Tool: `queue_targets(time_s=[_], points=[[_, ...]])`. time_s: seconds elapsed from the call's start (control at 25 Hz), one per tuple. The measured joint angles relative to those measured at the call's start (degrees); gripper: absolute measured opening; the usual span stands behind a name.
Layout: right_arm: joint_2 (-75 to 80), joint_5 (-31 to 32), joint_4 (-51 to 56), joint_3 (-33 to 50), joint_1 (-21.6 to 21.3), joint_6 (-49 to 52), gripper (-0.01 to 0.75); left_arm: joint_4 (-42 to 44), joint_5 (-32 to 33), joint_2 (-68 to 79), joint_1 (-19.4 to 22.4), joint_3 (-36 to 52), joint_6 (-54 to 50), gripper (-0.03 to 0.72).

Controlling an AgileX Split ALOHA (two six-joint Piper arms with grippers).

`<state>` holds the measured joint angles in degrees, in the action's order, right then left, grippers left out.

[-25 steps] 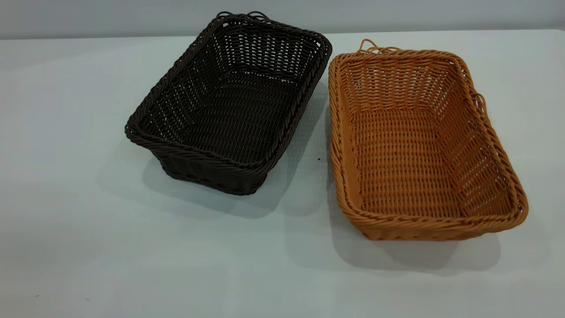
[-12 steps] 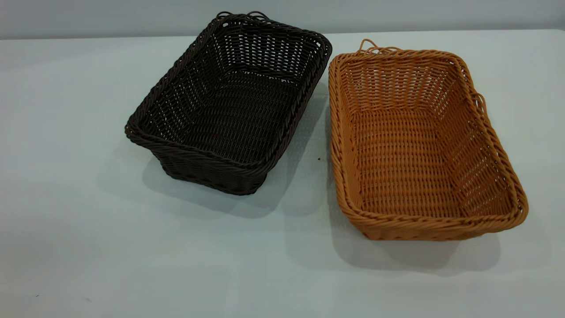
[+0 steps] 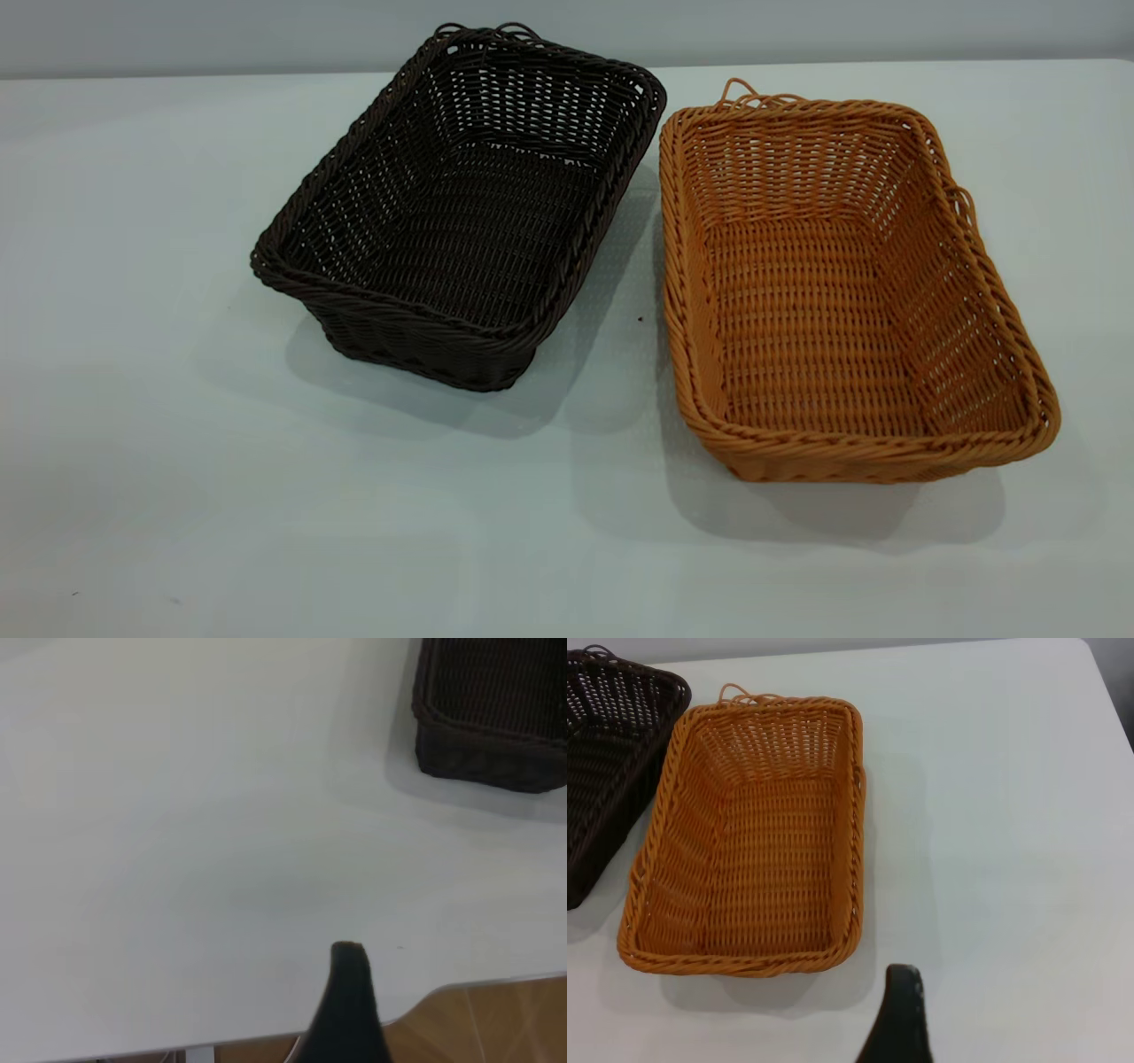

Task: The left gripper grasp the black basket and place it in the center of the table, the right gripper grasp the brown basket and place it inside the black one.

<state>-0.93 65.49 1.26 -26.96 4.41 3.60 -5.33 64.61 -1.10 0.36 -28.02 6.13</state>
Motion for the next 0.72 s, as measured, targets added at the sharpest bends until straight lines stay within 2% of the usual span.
queue_targets(time_s=[0.2,0.36,0.48,0.72], points=[[0.0,-0.3,2.9,0.0,0.0,3.2,0.572,0.0,-0.7,0.4,-3.0,-0.5,-1.8,0.554],[0.3,-2.3,4.2,-2.5,0.0,6.1,0.532,0.2,-2.9,8.2,-3.2,-4.8,-3.2,0.554],[4.6,-5.7,4.1,-5.9,0.0,6.1,0.508,0.2,-7.5,18.3,-3.2,-8.8,-3.4,0.554],[18.8,-12.0,3.0,-7.4,0.0,6.2,0.503,0.1,-21.9,41.0,-3.2,-13.2,0.7,0.554]])
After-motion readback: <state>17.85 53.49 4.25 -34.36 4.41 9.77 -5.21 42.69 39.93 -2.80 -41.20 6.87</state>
